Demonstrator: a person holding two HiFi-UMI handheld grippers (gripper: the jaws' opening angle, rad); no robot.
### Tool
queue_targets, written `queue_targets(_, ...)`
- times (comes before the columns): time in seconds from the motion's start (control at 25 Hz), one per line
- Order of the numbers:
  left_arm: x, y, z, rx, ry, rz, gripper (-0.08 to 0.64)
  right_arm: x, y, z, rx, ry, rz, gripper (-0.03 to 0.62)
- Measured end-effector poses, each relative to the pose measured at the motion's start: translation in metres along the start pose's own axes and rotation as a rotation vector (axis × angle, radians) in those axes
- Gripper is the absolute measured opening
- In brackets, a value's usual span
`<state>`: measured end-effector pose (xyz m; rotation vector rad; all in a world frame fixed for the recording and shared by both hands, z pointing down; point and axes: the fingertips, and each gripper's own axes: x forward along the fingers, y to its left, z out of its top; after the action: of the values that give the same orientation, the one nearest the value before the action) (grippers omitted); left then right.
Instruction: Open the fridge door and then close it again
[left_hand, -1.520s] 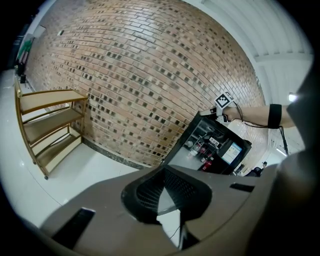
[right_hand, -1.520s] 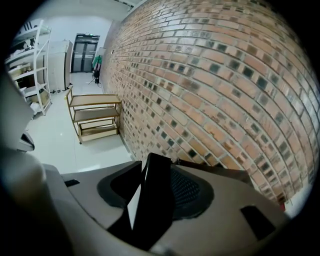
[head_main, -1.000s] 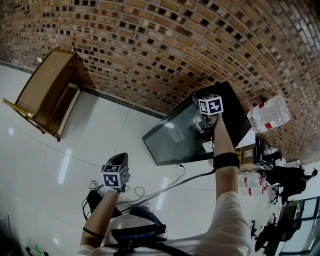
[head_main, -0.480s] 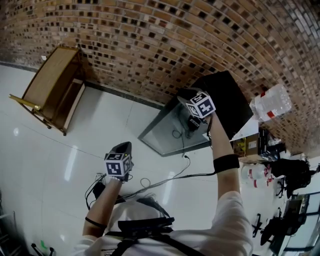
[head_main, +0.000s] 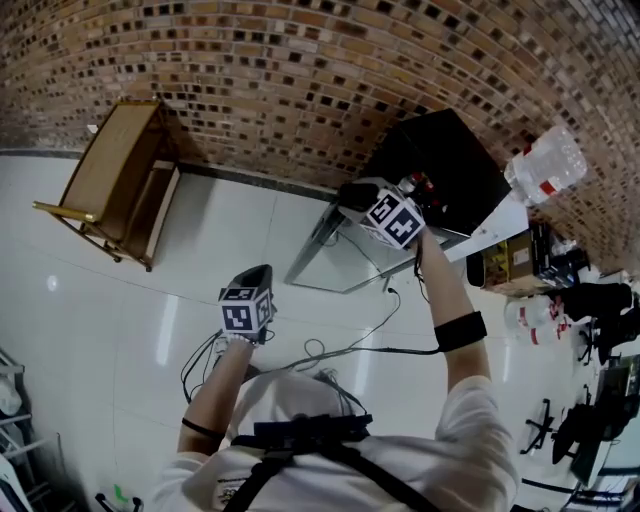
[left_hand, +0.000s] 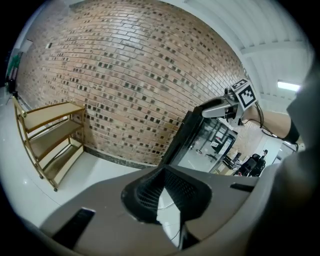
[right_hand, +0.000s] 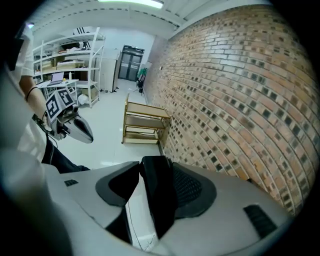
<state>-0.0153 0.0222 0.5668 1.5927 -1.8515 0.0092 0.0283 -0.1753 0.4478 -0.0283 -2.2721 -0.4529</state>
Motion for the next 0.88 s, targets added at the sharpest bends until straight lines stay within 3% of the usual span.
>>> queue_targets(0.72,-0.006,-0.056,-0.014,0.124,0.065,-0.135,0.000,-0.086,0.140,-0.025,-0.059,-0.041,0.101,0.276)
queue_targets(0.88,-0.009,-0.062,-0.022,0.141,0.081,-0.157,0.000,-0.110,0.174,-0.033,-0.019,-0.069,0.155,0.331)
